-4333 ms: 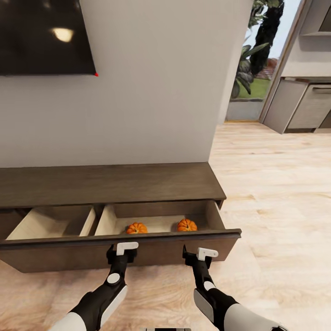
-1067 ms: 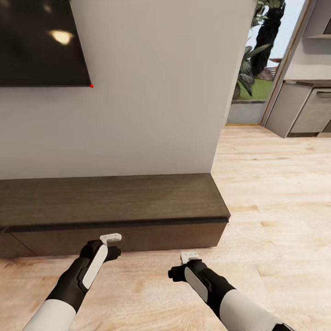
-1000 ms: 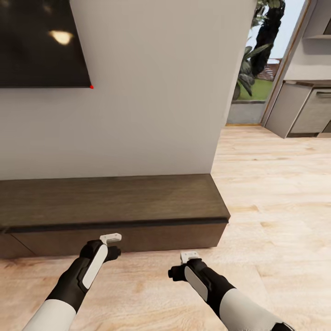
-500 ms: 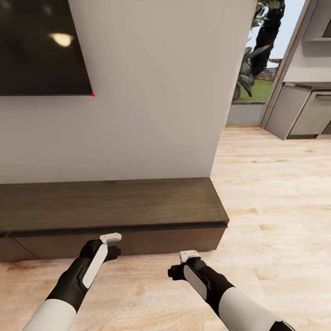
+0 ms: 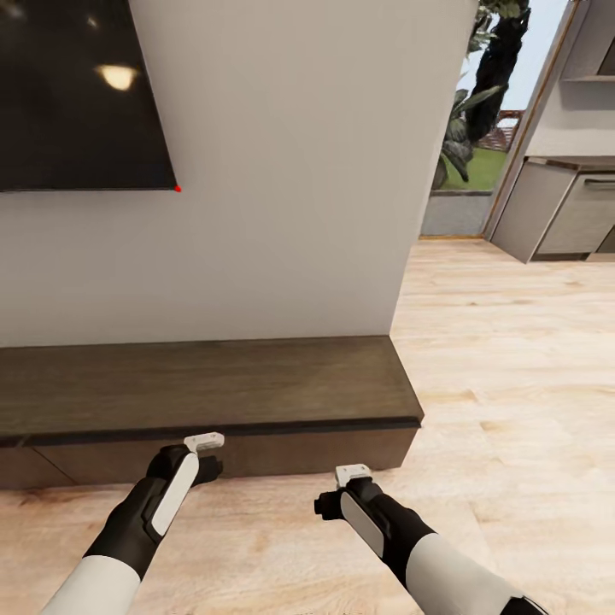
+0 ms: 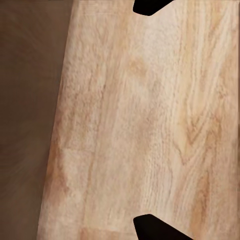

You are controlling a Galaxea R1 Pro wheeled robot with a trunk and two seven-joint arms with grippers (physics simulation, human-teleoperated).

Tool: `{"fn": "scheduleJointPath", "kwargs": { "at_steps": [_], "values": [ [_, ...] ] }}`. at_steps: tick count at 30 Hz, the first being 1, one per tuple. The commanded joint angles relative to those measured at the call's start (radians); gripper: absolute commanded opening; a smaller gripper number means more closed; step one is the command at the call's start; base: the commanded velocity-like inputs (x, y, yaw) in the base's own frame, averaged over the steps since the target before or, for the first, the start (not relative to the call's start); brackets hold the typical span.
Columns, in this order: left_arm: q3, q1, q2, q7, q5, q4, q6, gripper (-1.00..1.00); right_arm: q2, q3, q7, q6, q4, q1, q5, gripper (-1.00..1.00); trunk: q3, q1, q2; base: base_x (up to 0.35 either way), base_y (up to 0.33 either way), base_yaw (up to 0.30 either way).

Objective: Place each of the two pumpkins and all three candles from the living room inside a cabinet in the living room (use any cabinet), then make sure every cabinet is closed, and position the cauldron so it is next to a table in the living room.

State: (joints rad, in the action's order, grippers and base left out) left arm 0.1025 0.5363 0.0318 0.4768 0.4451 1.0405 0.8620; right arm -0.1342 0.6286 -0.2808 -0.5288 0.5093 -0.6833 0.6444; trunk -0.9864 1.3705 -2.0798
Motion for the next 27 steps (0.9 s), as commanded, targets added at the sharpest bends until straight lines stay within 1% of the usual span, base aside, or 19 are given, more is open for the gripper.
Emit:
{"fn": "scheduleJointPath", "kwargs": {
  "at_steps": [1,5,6,9,10,12,17,27],
  "values": [
    [0.003,0.001,0.002,0.010,0.011,0.002,0.002,1.00,0.001,0.006,-0.010,-0.002,0.002,-0.001,0.011,1.00,0.002,-0.004,0.007,-0.203,0.093,0.064],
    [-0.003,0.001,0.006,0.012,0.011,0.003,0.002,1.00,0.001,0.007,-0.011,-0.002,0.002,-0.001,0.011,1.00,0.015,-0.020,0.035,-0.240,0.135,0.161],
    [-0.015,0.001,0.006,0.012,0.010,0.003,0.002,1.00,0.001,0.007,-0.012,-0.002,0.002,-0.001,0.011,1.00,0.018,-0.024,0.042,-0.262,0.164,0.247],
    [-0.069,0.001,0.005,0.012,0.005,0.004,0.002,1.00,0.001,0.007,-0.021,-0.002,0.002,-0.001,0.011,1.00,0.027,-0.035,0.063,-0.267,0.172,0.268],
    [-0.079,0.001,0.005,0.012,0.003,0.004,0.002,1.00,0.001,0.007,-0.024,-0.002,0.002,-0.001,0.011,1.00,0.031,-0.039,0.070,-0.270,0.175,0.279],
    [-0.088,0.001,0.005,0.011,0.002,0.004,0.002,1.00,0.001,0.007,-0.026,-0.002,0.002,-0.001,0.011,1.00,0.037,-0.047,0.084,-0.269,0.175,0.281],
    [-0.097,0.001,0.004,0.012,0.000,0.004,0.002,1.00,0.001,0.009,-0.035,0.001,0.002,-0.001,0.010,1.00,0.053,-0.066,0.119,-0.196,0.122,0.284],
    [-0.099,0.001,0.005,0.011,0.000,0.009,0.002,1.00,0.001,0.012,-0.035,0.007,0.002,-0.001,0.006,1.00,0.084,-0.104,0.189,-0.018,0.009,0.285]
  ]
}}
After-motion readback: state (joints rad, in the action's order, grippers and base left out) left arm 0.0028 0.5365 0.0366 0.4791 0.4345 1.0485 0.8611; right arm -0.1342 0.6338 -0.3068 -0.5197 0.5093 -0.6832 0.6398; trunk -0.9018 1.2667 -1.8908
